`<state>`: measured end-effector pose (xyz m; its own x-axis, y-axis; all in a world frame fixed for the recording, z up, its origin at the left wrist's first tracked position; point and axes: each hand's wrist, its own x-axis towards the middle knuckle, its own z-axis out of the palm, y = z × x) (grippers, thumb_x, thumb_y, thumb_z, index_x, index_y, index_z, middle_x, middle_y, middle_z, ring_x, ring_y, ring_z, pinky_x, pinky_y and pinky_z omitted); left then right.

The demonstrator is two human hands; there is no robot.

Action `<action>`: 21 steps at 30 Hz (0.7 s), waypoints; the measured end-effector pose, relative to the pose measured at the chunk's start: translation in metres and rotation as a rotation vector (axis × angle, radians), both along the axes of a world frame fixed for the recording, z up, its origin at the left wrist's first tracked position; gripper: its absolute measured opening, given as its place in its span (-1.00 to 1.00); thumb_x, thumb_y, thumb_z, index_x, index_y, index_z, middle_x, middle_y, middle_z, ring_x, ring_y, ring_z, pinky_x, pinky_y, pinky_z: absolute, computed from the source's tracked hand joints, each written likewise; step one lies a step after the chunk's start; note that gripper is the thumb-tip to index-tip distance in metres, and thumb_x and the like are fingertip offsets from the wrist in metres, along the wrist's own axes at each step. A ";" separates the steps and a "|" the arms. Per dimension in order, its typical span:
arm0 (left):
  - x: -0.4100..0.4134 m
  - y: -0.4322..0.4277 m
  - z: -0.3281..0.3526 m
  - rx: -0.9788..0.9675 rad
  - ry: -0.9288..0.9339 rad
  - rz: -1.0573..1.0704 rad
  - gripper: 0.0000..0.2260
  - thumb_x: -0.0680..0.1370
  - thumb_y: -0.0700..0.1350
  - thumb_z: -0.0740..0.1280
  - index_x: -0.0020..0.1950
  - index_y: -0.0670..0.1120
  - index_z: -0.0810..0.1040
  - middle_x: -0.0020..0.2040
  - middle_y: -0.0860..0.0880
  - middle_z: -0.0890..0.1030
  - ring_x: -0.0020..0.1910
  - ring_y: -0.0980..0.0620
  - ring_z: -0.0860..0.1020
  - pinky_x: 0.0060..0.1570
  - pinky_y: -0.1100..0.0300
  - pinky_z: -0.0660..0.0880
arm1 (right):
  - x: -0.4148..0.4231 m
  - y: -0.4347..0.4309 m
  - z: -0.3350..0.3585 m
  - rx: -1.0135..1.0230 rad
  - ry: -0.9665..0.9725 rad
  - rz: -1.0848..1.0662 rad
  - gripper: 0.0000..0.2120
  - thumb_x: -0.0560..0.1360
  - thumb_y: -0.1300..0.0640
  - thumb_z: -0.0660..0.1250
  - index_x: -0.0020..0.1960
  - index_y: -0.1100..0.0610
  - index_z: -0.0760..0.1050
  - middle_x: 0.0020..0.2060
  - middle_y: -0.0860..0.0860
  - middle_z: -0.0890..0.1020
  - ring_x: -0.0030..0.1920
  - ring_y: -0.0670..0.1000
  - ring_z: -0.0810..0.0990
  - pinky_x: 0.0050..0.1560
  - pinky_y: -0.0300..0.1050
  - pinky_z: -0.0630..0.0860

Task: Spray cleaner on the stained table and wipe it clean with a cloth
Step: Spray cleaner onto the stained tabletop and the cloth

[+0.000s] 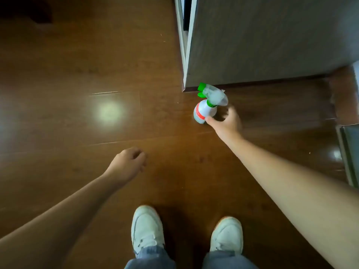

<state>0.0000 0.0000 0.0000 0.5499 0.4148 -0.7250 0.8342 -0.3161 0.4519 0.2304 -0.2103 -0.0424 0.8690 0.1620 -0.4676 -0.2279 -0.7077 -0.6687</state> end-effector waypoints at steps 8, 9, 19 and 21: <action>0.023 0.022 -0.033 0.029 -0.011 -0.112 -0.76 0.64 0.02 0.20 -0.08 0.02 0.63 -0.15 0.02 0.71 -0.16 0.01 0.67 -0.01 -0.04 0.63 | 0.014 0.023 -0.045 -0.064 -0.051 0.162 -0.39 0.29 -0.04 0.62 0.24 0.13 0.50 0.06 -0.02 0.62 0.08 0.02 0.63 0.01 -0.12 0.57; 0.023 0.023 -0.031 0.027 -0.007 -0.103 -0.76 0.64 0.03 0.20 -0.08 0.02 0.63 -0.16 0.02 0.71 -0.16 0.00 0.67 -0.02 -0.06 0.63 | 0.015 0.022 -0.045 -0.085 -0.069 0.180 -0.42 0.29 -0.06 0.62 0.20 0.14 0.52 0.03 -0.02 0.63 0.05 0.03 0.64 0.00 -0.11 0.59; -0.023 0.011 0.111 -0.014 0.064 0.131 -0.79 0.60 -0.04 0.25 -0.12 -0.03 0.65 -0.20 0.01 0.72 -0.24 0.02 0.69 -0.07 -0.01 0.63 | -0.025 0.012 0.164 0.219 -0.135 0.186 -0.50 0.21 0.02 0.67 0.05 0.01 0.52 -0.14 -0.20 0.61 -0.11 -0.17 0.64 -0.22 -0.43 0.50; -0.041 0.008 0.165 -0.006 0.085 0.180 -0.78 0.61 -0.05 0.24 -0.11 -0.05 0.64 -0.19 0.01 0.72 -0.25 0.00 0.69 -0.08 -0.02 0.64 | -0.036 0.008 0.238 0.261 -0.186 0.218 -0.44 0.23 0.00 0.66 0.14 -0.08 0.48 -0.06 -0.23 0.61 -0.05 -0.23 0.61 -0.16 -0.47 0.47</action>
